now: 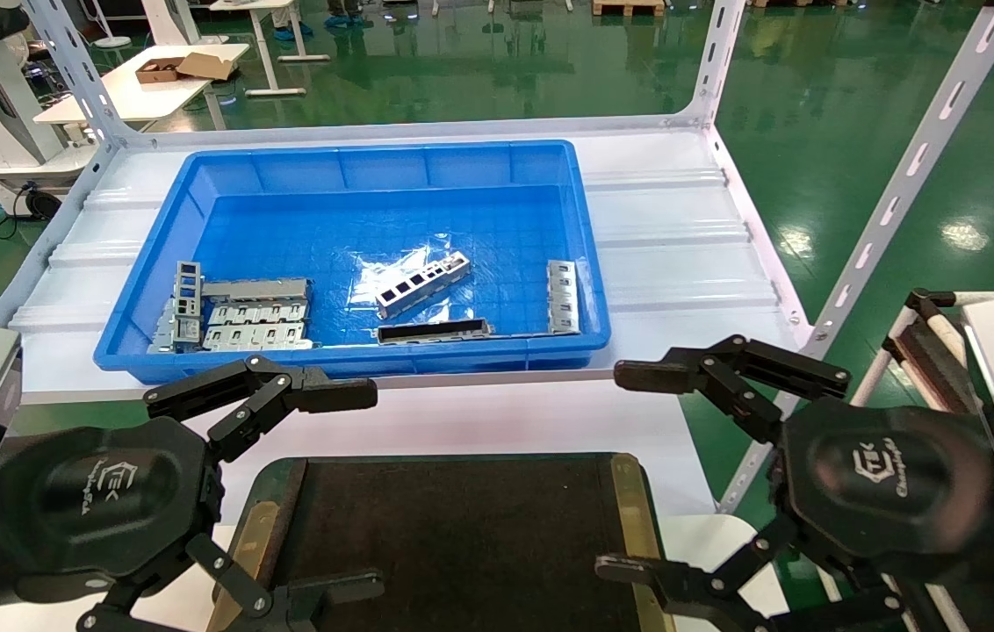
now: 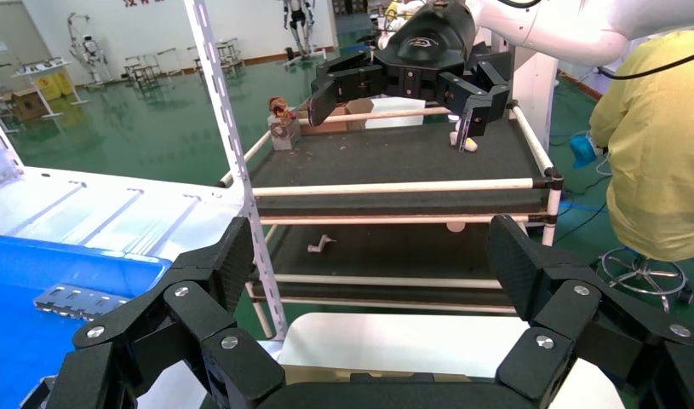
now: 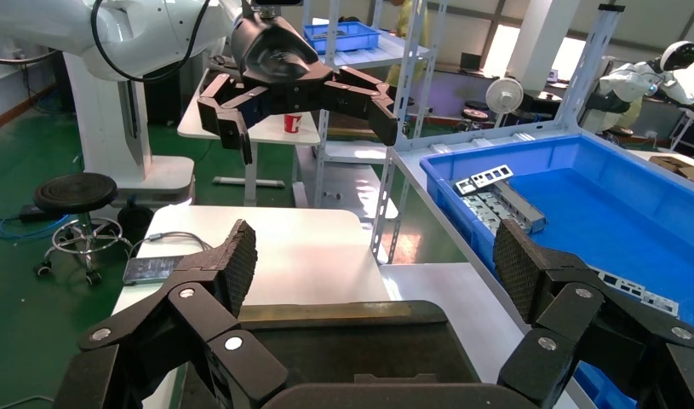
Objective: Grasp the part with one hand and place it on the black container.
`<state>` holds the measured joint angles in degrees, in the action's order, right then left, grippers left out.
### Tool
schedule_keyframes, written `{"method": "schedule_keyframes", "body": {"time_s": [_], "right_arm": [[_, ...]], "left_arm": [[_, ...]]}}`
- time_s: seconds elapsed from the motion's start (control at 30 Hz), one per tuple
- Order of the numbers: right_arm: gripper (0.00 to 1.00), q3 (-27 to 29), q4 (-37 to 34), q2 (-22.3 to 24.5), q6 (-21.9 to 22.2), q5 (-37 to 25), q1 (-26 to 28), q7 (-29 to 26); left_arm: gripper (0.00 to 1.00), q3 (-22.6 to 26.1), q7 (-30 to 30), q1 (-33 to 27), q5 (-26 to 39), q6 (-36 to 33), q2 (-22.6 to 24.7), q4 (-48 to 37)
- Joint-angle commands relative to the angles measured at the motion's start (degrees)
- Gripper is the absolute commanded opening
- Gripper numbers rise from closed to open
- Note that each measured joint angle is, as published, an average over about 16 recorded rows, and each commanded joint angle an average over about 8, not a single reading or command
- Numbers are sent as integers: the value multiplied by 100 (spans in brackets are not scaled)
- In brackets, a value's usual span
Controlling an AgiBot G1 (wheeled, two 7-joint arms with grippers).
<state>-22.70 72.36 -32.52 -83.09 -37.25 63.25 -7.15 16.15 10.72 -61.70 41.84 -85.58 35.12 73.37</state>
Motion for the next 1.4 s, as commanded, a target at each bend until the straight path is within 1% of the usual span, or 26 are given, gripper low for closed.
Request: {"method": "schedule_keyframes", "body": {"time_s": [0.03,0.23,0.37,0.5,0.63,0.8,0.97,1.1,1.27,1.3,1.4], "right_arm": [[100,0,0,0,0,0,0,0],[100,0,-1,0,0,0,0,0],[100,0,-1,0,-1,0,1,0],[100,-1,-1,0,-1,0,1,0],[100,-1,-1,0,-1,0,1,1],[100,-1,-1,0,-1,0,1,1],[100,-1,-1,0,-1,0,1,1],[100,-1,-1,0,-1,0,1,1],[99,-1,-1,0,-1,1,1,1],[86,-1,-1,0,-1,1,1,1],[49,-1,-1,0,-1,1,1,1]], "left_arm": [[100,-2,0,2,-2,-3,-2,1],[100,28,8,-25,78,87,43,-13],[100,103,6,-99,319,354,179,-65],[100,228,-16,-259,724,811,449,-215],[100,419,-57,-542,1229,1287,828,-577],[100,718,-227,-1047,1901,1725,1379,-1434],[100,986,-574,-1634,2500,2125,1998,-2600],[100,1138,-901,-2081,2851,2469,2503,-3559],[99,1229,-1330,-2569,3109,2953,3093,-4685],[95,1236,-1413,-2652,3140,3054,3196,-4886],[57,1246,-1655,-2877,3213,3362,3480,-5454]]}}
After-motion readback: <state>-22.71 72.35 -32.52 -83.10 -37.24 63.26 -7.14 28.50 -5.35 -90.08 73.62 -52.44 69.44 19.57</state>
